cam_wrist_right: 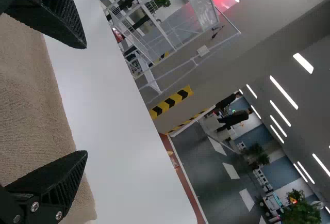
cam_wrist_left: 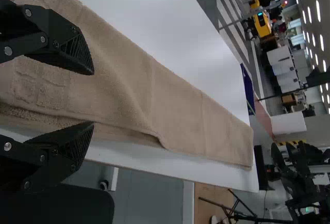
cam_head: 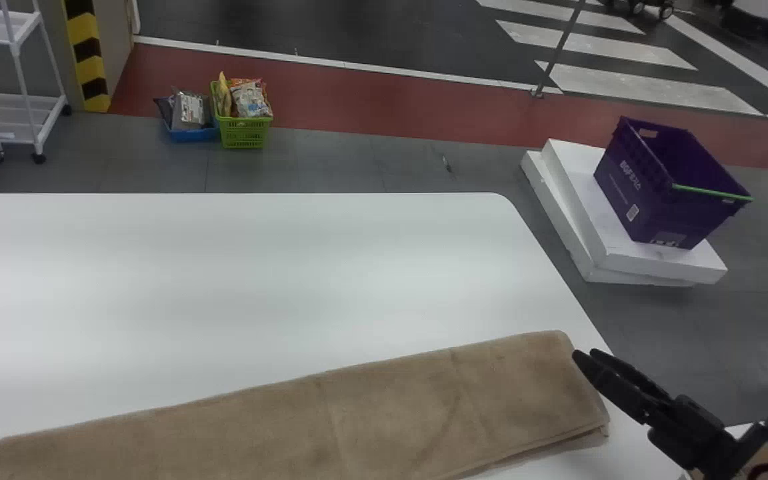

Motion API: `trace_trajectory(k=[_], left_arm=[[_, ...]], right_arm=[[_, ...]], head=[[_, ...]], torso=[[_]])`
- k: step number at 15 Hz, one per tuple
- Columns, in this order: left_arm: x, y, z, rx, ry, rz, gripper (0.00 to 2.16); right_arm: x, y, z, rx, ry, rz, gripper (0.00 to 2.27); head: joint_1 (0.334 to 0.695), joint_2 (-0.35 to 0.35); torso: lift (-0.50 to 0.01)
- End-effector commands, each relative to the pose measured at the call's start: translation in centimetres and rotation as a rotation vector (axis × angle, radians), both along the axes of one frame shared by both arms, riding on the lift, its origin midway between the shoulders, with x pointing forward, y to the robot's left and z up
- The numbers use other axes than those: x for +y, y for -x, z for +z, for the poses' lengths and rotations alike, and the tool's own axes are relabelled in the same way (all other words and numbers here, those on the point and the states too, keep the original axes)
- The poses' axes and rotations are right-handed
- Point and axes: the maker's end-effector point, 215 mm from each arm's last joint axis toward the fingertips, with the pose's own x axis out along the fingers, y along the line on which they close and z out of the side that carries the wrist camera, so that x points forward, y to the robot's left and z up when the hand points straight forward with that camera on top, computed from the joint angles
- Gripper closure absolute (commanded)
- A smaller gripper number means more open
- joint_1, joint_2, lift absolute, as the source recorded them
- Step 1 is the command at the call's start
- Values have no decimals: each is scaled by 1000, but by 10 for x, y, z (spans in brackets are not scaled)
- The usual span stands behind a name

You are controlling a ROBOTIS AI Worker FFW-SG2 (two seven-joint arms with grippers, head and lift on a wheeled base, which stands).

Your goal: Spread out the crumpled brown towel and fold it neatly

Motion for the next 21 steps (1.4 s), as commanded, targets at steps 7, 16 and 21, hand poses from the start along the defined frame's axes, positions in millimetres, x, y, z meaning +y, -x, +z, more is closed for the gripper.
trace_trajectory(k=[7, 16, 21], left_arm=[[26, -1, -9, 19, -82, 23, 599], [29, 7, -21, 52, -115, -5, 809], [31, 6, -21, 50, -115, 2, 809]], right_arm=[[-5, 2, -4, 7, -10, -11, 76], [-8, 1, -7, 10, -22, -20, 76], [-8, 2, -8, 10, -25, -21, 76]], head=[[695, -304], [695, -291], [695, -288]], torso=[[-128], [-128], [-128]])
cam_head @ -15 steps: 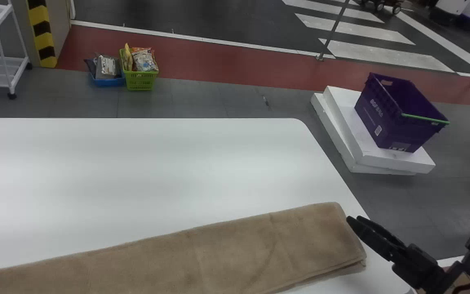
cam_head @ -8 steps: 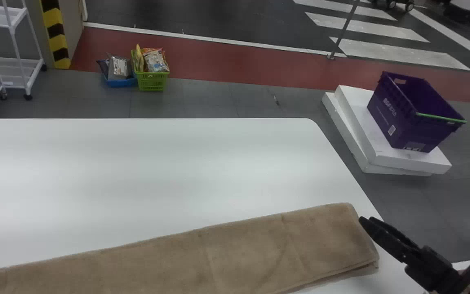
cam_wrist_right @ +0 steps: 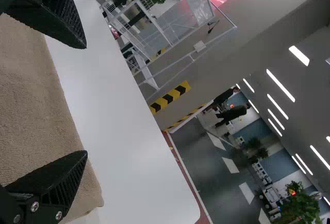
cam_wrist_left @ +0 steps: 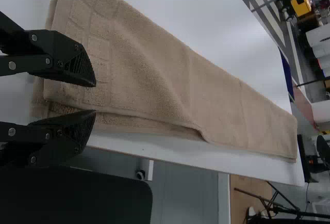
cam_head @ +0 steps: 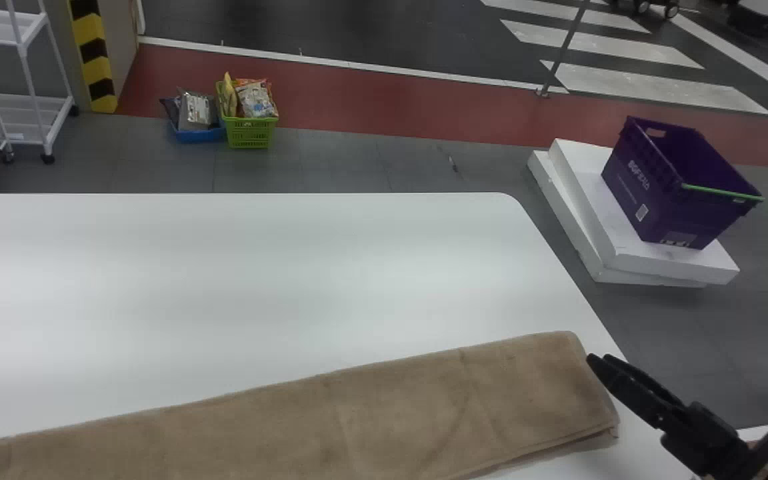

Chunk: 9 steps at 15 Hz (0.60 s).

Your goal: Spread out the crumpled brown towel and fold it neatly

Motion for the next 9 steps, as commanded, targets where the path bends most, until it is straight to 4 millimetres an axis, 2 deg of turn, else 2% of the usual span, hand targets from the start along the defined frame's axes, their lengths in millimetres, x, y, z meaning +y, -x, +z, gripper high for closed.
trace_trajectory(k=[1, 9], left_arm=[[0, 1, -2, 4, 3, 3, 809], [5, 0, -9, 14, -17, 6, 809]], right_arm=[[0, 0, -1, 2, -2, 0, 76], [-1, 1, -3, 6, -5, -3, 76]], head=[[695, -287], [695, -286]], torso=[[-128], [-128]])
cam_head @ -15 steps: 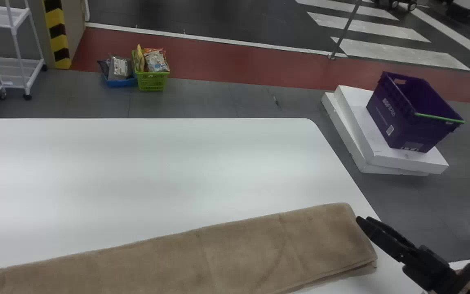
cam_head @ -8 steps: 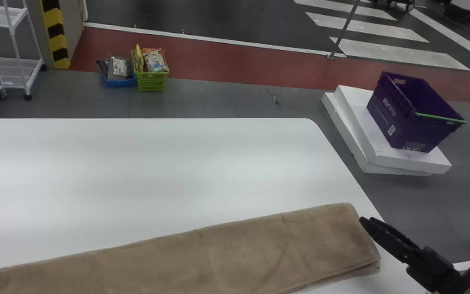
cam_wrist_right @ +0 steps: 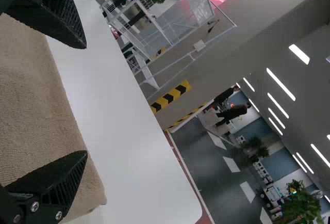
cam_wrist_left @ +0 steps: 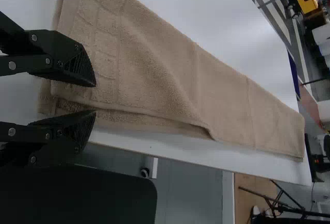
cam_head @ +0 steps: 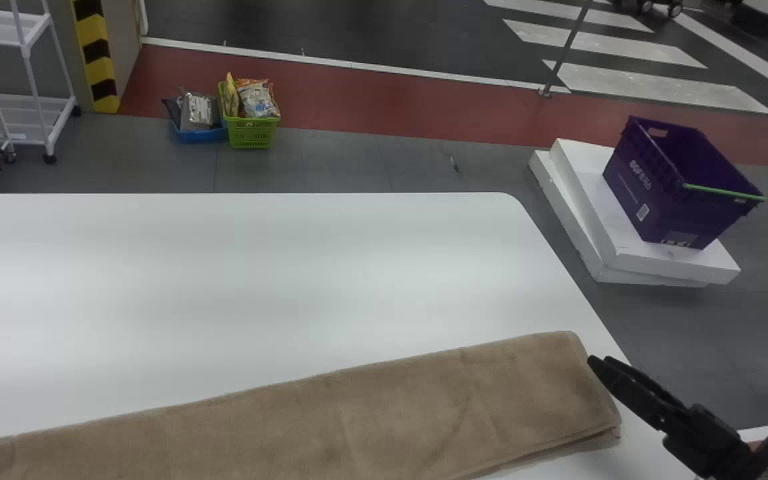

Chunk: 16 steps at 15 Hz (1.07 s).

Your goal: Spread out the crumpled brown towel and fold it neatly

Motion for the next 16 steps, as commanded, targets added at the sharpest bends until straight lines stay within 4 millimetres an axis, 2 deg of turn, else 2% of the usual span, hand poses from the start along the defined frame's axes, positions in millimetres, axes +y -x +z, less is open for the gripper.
trace_trajectory(k=[1, 2, 4, 8, 16], left_arm=[[1, -1, 0, -1, 1, 6, 812], [1, -2, 1, -3, 1, 8, 812], [2, -3, 0, -1, -6, 6, 1031], [4, -4, 2, -10, -2, 12, 1031], [2, -9, 23, -57, 22, 13, 1055]], right_arm=[[0, 0, 0, 0, -2, 1, 76], [0, 0, -1, 1, -3, 1, 76], [0, 1, -1, 1, -6, -1, 76], [0, 1, -2, 1, -8, -1, 76], [-1, 1, -2, 1, -7, -3, 76]], head=[[695, -284], [695, -280], [695, -278], [695, -275], [695, -270]], torso=[[-128], [-128], [-128], [-128], [-128]])
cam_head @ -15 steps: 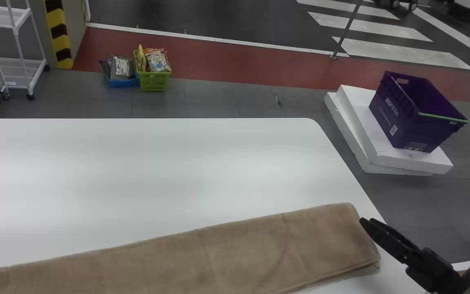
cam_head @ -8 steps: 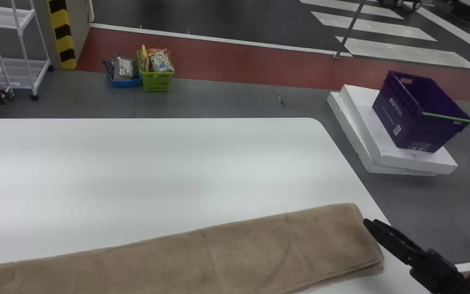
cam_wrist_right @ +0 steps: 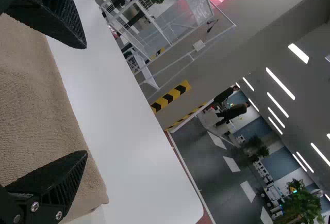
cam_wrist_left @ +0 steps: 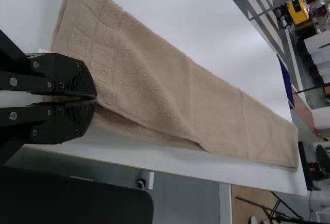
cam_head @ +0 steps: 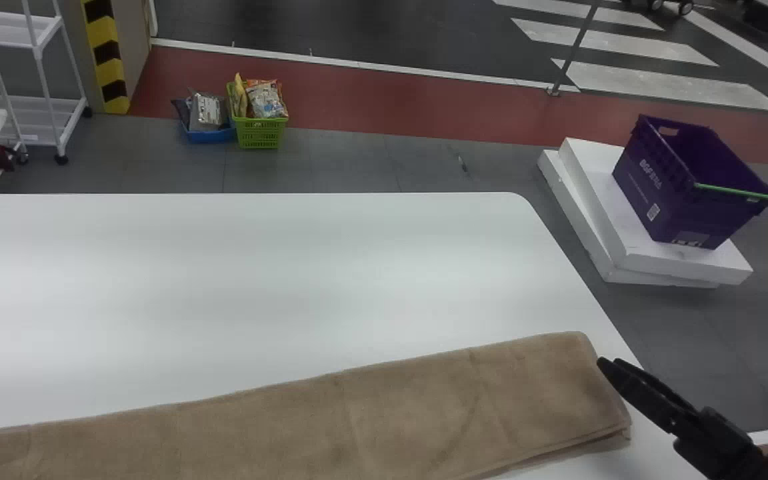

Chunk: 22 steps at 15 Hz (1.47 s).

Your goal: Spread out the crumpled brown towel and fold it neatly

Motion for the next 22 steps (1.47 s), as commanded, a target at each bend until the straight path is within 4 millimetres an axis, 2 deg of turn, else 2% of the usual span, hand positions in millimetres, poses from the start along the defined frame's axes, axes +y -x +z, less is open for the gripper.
trace_trajectory(k=[1, 7, 11, 14, 19, 22], left_arm=[[-2, 0, 5, -9, 6, -3, 1055], [-5, 3, 5, -8, 6, -11, 1055], [-15, 16, 18, -17, 12, -50, 1055], [-17, 21, 19, -12, 7, -63, 1055], [-44, 27, 6, 19, 25, -116, 1055], [-49, 27, -3, 34, 23, -121, 1055]], right_arm=[[0, 0, 0, 1, 1, -1, 76], [0, 0, -1, 4, 1, 0, 76], [2, -1, -1, 6, -2, 2, 76], [2, -1, -2, 7, -4, 3, 76], [3, -1, -4, 10, -4, 4, 76], [1, 0, -3, 9, -7, -1, 76]], head=[[695, -271], [695, -278], [695, -288], [695, -304], [695, -333], [695, -350]], torso=[[-128], [-128], [-128], [-128], [-128], [-128]])
